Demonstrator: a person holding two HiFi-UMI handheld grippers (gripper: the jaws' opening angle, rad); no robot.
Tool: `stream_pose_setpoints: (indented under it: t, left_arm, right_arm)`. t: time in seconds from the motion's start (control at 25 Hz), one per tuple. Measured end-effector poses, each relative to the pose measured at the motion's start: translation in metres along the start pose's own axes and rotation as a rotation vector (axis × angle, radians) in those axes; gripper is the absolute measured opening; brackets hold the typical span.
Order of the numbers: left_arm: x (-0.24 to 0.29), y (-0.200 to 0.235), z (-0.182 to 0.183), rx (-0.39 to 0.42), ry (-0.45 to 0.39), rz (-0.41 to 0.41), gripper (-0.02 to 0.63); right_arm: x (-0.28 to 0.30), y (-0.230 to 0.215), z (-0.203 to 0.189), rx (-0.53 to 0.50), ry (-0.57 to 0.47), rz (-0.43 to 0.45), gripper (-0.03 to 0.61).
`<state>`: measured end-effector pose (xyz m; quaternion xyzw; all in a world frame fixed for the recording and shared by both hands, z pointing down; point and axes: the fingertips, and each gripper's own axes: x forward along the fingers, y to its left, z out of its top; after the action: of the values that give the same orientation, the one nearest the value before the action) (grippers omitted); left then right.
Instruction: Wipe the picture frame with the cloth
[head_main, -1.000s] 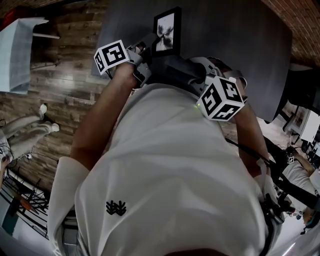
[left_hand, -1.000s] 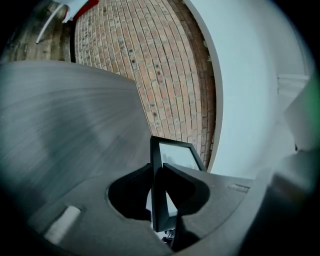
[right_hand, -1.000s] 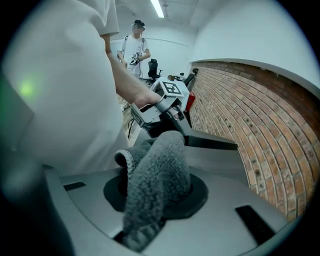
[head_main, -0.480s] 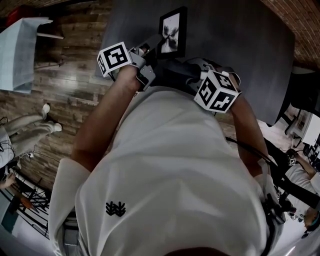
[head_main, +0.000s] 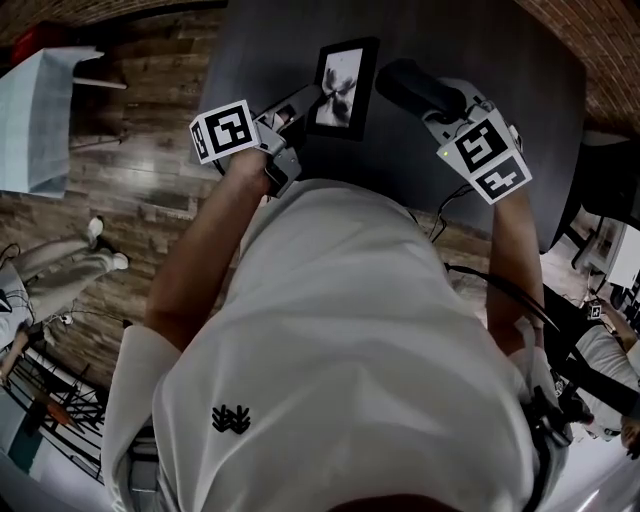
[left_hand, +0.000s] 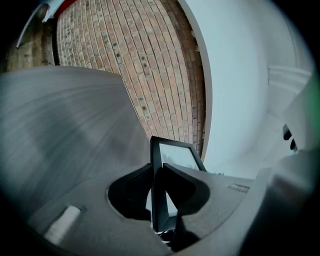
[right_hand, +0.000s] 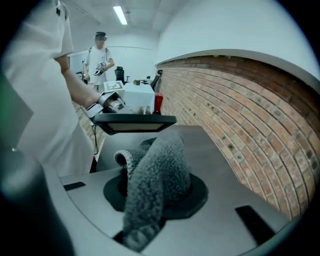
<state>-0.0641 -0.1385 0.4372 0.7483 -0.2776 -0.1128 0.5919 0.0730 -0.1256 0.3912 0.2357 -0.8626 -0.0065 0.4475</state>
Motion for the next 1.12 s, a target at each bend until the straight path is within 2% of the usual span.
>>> stream_pose_setpoints:
  t: [0.12,0.24,0.48,0.68,0.76,0.84,1.04,1.12]
  left_arm:
    - [0.003,-0.006,-0.01,0.004,0.019,-0.018,0.075]
    - [0.005,-0.009,-0.021,0.009,0.029,-0.028,0.074]
    - [0.004,-0.007,-0.017,-0.003,0.014,-0.026,0.074]
    - [0.004,-0.009,-0.018,0.003,-0.001,-0.027,0.074]
    - [0.005,-0.011,-0.019,0.01,0.0,-0.033,0.075]
    - [0.006,-0.014,-0.019,0.014,0.008,-0.042,0.074]
    - [0.006,-0.021,-0.021,0.02,0.033,-0.054,0.074]
    - [0.007,-0.025,-0.02,0.018,0.037,-0.067,0.074]
  right_arm:
    - [-0.008,-0.016,0.006,0.029,-0.03,-0.051,0.092]
    - [-0.013,-0.009,0.008,0.042,-0.065,-0.041,0.092]
    - [-0.009,0.031,0.016,0.035,-0.104,0.072,0.092]
    - [-0.009,0.065,0.008,0.03,-0.113,0.18,0.092]
    - [-0.009,0.067,0.003,0.039,-0.108,0.196,0.092]
    - [-0.006,0.057,0.0,0.065,-0.104,0.169,0.092]
    - [0.001,0.01,0.002,0.141,-0.112,0.031,0.092]
    - [0.002,0.002,0.007,0.157,-0.121,0.016,0.092]
